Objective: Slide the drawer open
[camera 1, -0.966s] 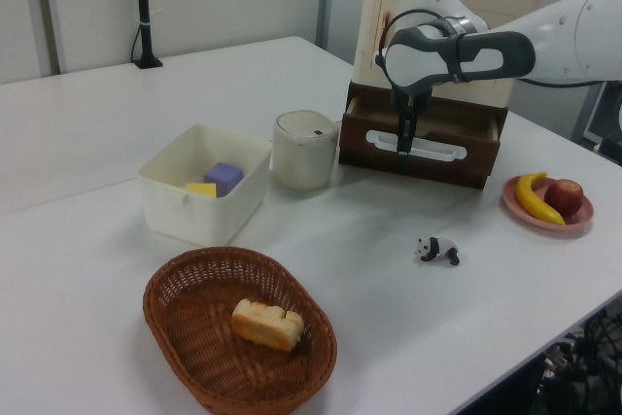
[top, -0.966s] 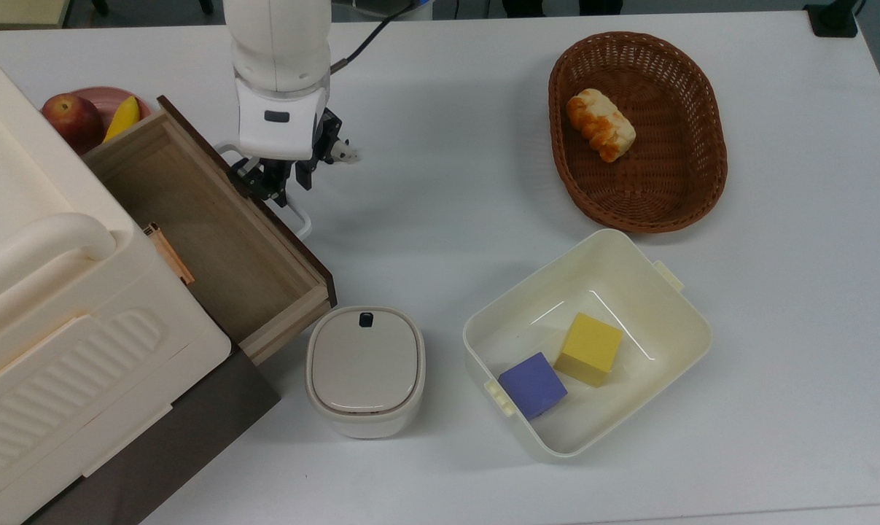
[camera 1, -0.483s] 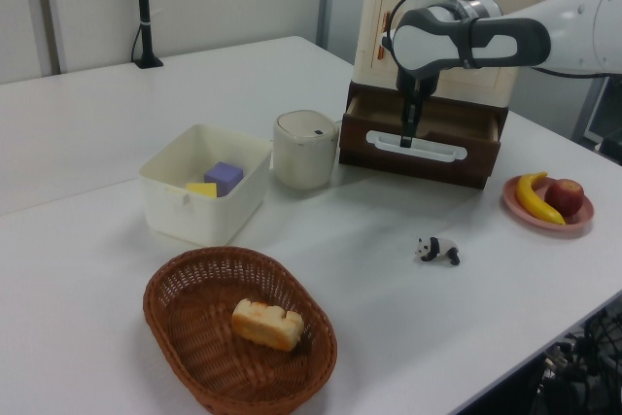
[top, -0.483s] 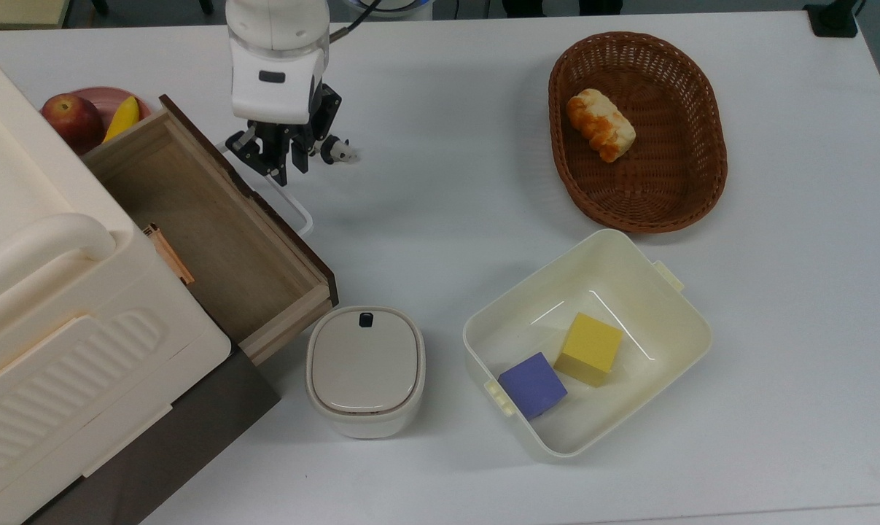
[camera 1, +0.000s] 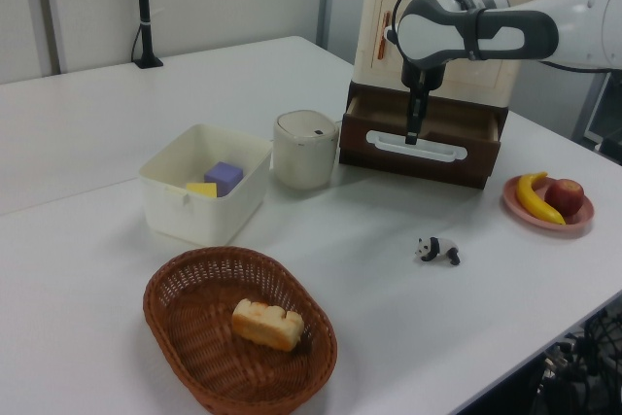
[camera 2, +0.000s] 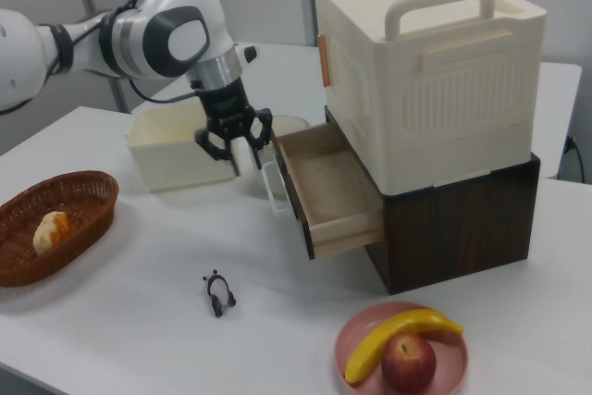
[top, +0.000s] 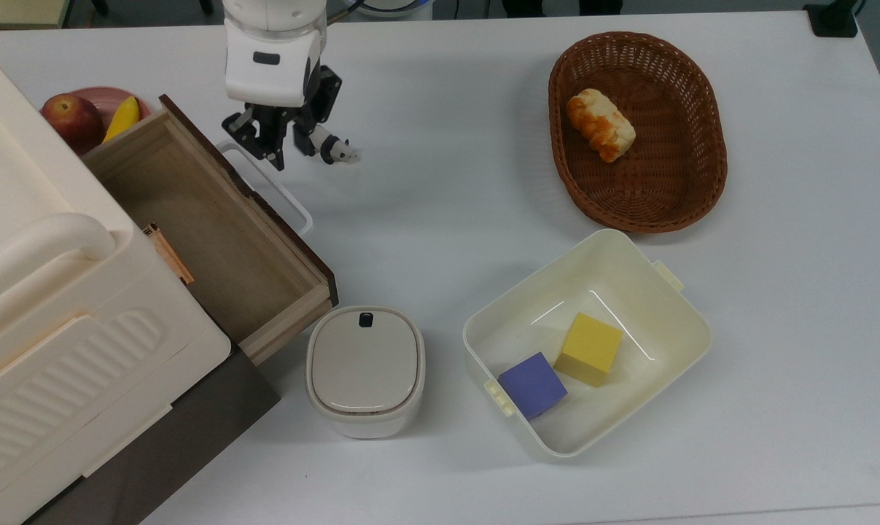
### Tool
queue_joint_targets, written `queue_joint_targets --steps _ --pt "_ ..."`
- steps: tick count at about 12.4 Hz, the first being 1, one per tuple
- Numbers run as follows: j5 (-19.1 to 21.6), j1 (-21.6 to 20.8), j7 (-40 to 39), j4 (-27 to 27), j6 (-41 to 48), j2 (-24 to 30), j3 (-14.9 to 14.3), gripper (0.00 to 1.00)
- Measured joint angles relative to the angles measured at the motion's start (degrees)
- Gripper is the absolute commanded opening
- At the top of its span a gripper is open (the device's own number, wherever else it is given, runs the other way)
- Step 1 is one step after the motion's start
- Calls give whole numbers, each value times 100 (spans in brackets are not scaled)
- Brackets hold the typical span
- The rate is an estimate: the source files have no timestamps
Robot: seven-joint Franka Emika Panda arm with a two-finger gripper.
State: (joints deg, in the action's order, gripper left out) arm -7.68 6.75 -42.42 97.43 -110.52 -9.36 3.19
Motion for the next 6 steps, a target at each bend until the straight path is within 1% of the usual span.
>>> queue_joint_targets --steps 2,3,4,5,6 --pt "402 -99 1232 -195 593 156 60 100" --pt "466 -177 1745 -241 721 231 76 100" --pt "498 -328 2645 -280 885 339 99 100" --pt "504 -421 3288 -297 935 393 123 100" --pt "504 -523 4202 -346 954 434 155 100"
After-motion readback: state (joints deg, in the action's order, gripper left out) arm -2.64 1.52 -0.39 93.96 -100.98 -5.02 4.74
